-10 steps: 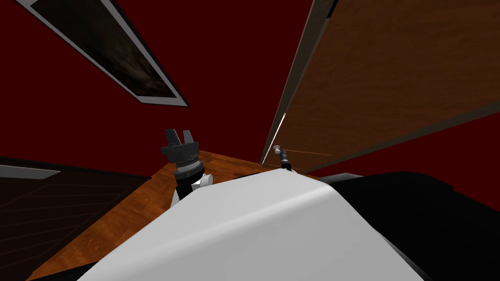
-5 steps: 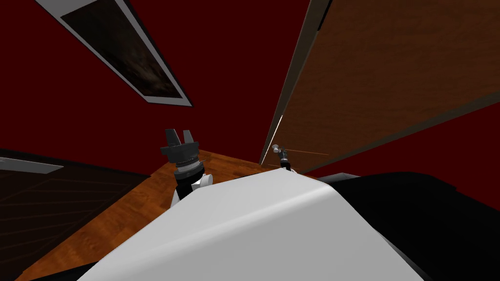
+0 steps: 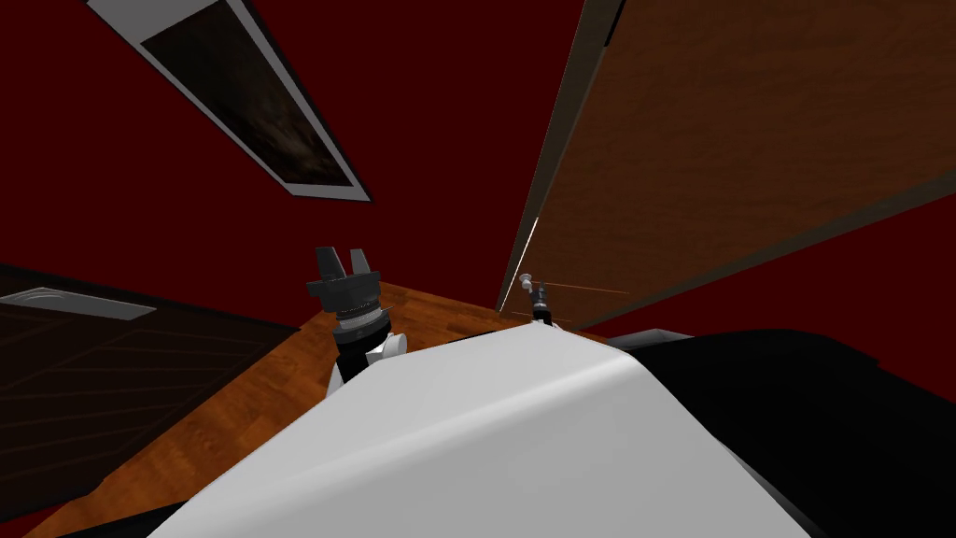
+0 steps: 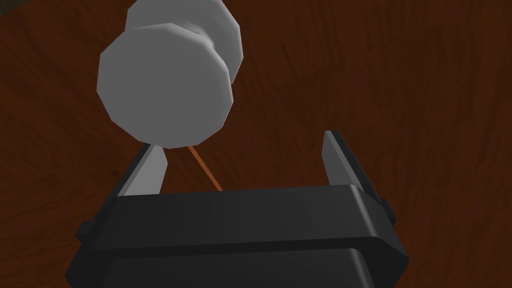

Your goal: Pull the door open

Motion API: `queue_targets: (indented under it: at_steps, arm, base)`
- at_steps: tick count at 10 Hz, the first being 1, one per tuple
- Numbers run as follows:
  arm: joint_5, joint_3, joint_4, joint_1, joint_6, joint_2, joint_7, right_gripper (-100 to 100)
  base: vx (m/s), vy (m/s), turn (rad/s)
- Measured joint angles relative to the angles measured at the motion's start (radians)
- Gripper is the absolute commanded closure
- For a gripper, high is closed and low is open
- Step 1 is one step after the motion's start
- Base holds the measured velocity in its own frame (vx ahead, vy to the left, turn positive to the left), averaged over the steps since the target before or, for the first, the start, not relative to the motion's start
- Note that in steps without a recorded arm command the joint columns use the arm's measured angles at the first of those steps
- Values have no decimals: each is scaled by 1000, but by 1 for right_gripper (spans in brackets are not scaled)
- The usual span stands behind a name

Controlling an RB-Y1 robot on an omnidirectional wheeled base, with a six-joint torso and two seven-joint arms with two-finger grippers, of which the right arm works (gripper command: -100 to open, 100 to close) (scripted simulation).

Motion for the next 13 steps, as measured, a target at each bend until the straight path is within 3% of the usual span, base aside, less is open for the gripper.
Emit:
queue_targets:
  at_steps: [4, 6, 10, 11, 13]
  arm:
    - [-47, 11, 31, -30, 1, 11, -103, -100]
    - [-66, 15, 11, -24, 12, 23, -148, -100]
    - [-109, 25, 35, -50, 16, 30, -248, -100]
    - [-121, 28, 57, -60, 4, 34, -277, -100]
    - [-139, 33, 32, -49, 18, 41, -322, -100]
  base:
    - [-61, -11, 30]
    - [-54, -6, 14]
    - [-63, -14, 33]
    - [-45, -10, 26]
    - [-73, -12, 25]
